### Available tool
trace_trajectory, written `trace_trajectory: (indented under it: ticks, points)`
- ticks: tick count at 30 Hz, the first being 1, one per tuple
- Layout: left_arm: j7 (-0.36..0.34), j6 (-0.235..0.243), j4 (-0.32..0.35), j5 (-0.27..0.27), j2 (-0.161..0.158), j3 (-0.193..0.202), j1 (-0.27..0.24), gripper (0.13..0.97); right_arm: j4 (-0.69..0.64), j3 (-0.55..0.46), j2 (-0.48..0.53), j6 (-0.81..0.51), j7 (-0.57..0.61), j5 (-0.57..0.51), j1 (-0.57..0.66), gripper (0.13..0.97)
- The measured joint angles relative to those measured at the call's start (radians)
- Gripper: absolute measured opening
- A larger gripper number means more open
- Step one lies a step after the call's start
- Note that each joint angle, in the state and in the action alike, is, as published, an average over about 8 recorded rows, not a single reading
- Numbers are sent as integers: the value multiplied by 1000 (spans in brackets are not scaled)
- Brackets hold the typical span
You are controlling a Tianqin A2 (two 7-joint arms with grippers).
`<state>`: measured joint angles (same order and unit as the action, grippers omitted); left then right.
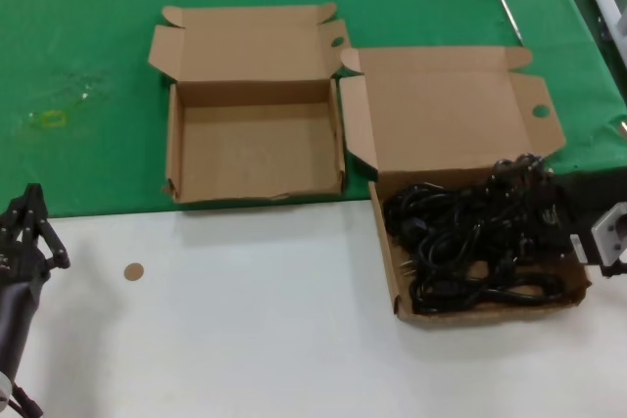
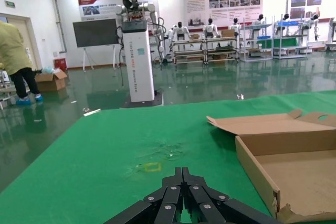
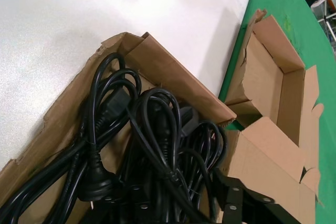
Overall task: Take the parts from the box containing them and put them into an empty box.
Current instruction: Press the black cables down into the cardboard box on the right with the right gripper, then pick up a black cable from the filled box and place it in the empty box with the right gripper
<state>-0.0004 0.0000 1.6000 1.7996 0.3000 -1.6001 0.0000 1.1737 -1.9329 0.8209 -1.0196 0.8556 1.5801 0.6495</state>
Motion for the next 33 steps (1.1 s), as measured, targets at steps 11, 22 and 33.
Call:
trace_trajectory:
  ticks: [11,22,33]
  points:
    - [0,0,0,0,0,0,0,152,18,3,9,4,-17,1,-16,343]
    - [0,0,0,0,0,0,0,152,61,15,48,-1,-109,4,-36,245]
    - [0,0,0,0,0,0,0,152,103,32,87,-5,-288,-9,-3,240]
